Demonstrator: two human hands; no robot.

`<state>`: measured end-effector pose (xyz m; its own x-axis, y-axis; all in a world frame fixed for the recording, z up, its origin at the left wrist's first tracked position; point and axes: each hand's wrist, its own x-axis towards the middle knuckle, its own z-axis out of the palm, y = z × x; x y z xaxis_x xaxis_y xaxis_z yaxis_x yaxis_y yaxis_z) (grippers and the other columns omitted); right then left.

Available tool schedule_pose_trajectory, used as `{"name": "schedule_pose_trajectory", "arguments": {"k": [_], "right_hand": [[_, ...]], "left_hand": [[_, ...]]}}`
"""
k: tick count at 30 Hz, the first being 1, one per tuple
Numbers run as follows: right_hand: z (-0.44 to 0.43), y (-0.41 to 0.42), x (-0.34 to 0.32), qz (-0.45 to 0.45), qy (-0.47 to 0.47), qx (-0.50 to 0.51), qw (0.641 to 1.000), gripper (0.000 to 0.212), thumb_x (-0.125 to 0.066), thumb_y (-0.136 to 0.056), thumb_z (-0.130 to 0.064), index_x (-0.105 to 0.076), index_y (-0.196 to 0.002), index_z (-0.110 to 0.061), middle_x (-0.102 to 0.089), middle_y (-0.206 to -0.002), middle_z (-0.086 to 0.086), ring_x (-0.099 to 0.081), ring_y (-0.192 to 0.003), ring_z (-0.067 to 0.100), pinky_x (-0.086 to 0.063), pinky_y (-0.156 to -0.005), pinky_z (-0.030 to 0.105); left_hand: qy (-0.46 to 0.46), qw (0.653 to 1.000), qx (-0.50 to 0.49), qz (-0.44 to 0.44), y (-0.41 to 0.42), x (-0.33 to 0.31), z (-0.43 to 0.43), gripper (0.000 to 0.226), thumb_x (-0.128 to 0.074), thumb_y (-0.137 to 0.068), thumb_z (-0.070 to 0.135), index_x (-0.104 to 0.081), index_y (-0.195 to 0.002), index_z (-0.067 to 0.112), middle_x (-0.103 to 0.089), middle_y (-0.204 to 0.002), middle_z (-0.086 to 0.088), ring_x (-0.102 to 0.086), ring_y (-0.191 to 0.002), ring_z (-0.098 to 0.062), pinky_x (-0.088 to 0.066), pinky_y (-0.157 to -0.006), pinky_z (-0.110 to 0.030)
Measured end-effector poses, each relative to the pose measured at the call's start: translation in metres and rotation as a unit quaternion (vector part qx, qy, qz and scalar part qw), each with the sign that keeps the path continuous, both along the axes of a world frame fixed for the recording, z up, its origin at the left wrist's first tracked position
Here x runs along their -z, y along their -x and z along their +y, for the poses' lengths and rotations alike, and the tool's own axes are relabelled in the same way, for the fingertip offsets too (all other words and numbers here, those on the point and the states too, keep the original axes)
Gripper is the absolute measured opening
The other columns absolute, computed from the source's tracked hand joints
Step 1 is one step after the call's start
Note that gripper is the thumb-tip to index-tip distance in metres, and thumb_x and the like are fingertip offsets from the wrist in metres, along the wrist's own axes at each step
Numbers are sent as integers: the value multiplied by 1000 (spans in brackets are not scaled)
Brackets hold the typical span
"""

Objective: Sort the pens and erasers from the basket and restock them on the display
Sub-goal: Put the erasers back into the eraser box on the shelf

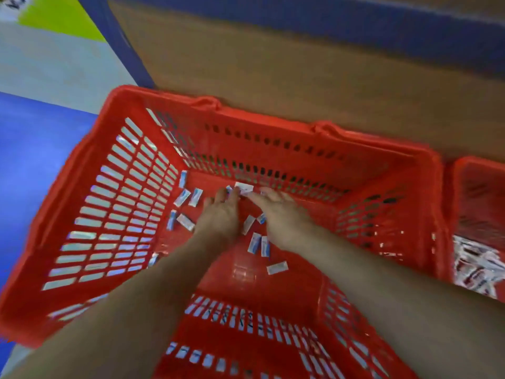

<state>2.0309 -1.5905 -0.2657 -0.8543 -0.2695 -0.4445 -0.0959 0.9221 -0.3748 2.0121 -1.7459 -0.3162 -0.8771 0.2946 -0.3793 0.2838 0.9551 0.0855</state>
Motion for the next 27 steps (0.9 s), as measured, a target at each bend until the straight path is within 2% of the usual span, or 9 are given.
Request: {"name": "schedule_pose_trajectory", "arguments": {"k": [4, 9, 12, 14, 16, 18, 20, 23, 27], "right_hand": [[-5, 3, 22, -14, -56, -15, 998, 71, -54, -82, 2, -35, -143, -29, -14, -155, 1, -36, -125, 32, -39, -102, 36], [1, -3, 29, -18, -40, 49, 998, 38, -50, -88, -6, -53, -124, -19, -34, -131, 4, -44, -114, 31, -42, -96, 37], [5, -1, 35, -38, -24, 82, 996, 27, -63, -84, -18, -57, -109, -16, -39, -117, 5, -53, -105, 29, -44, -84, 31], [8, -1, 38, -51, 1, 136, 989, 23, -73, -76, -23, -60, -93, -15, -47, -102, 4, -57, -91, 25, -42, -68, 24], [5, -1, 32, -128, 169, 336, 918, 15, -70, -79, -23, -58, -82, -14, -54, -79, 3, -58, -68, 18, -44, -52, 20], [2, -1, 23, -236, 341, 511, 753, 10, -59, -85, -22, -58, -82, -13, -55, -70, 3, -53, -53, 13, -44, -43, 18], [0, 1, 14, -319, 451, 553, 624, 14, -46, -85, -18, -58, -86, -10, -59, -68, 8, -52, -48, 14, -37, -37, 14], [-3, 6, -1, -371, 550, 522, 536, 24, -41, -86, -22, -58, -89, -5, -59, -66, 10, -52, -46, 14, -37, -36, 14], [-9, 7, -15, -339, 585, 525, 517, 29, -54, -92, -30, -61, -106, -6, -60, -71, 9, -57, -55, 15, -50, -44, 22]], "left_hand": [[0, 998, 40, 52, 10, 24, -12, 55, -48, -88, 19, -31, -140, 17, -42, -137, -8, -39, -124, -29, -32, -100, -38], [-61, 997, 23, 32, 14, 4, -27, 32, -56, -87, 19, -56, -119, 17, -51, -118, -10, -50, -107, -32, -34, -96, -33], [-81, 995, -51, -7, 16, -10, -24, 24, -64, -78, 18, -65, -102, 14, -62, -104, -11, -57, -102, -27, -43, -85, -29], [-160, 969, -173, -72, 22, -13, -23, 11, -69, -74, 15, -69, -85, 14, -67, -85, -8, -62, -83, -20, -48, -69, -24], [-331, 850, -352, -208, 28, -26, -19, 6, -65, -77, 8, -66, -74, 13, -62, -72, -6, -58, -64, -14, -50, -56, -20], [-455, 698, -457, -311, 30, -41, -17, 10, -57, -81, 5, -66, -80, 10, -63, -73, -8, -57, -62, -14, -51, -52, -19], [-509, 611, -469, -384, 30, -56, -14, 17, -51, -81, 9, -67, -85, 11, -66, -76, -8, -60, -64, -16, -51, -51, -19], [-528, 600, -425, -425, 26, -73, -1, 11, -61, -83, 20, -65, -92, 14, -64, -81, -6, -60, -67, -15, -50, -50, -20], [-529, 701, -351, -327, 18, -81, 15, 15, -76, -78, 19, -61, -79, 17, -66, -81, -4, -60, -66, -13, -49, -53, -19]]}}
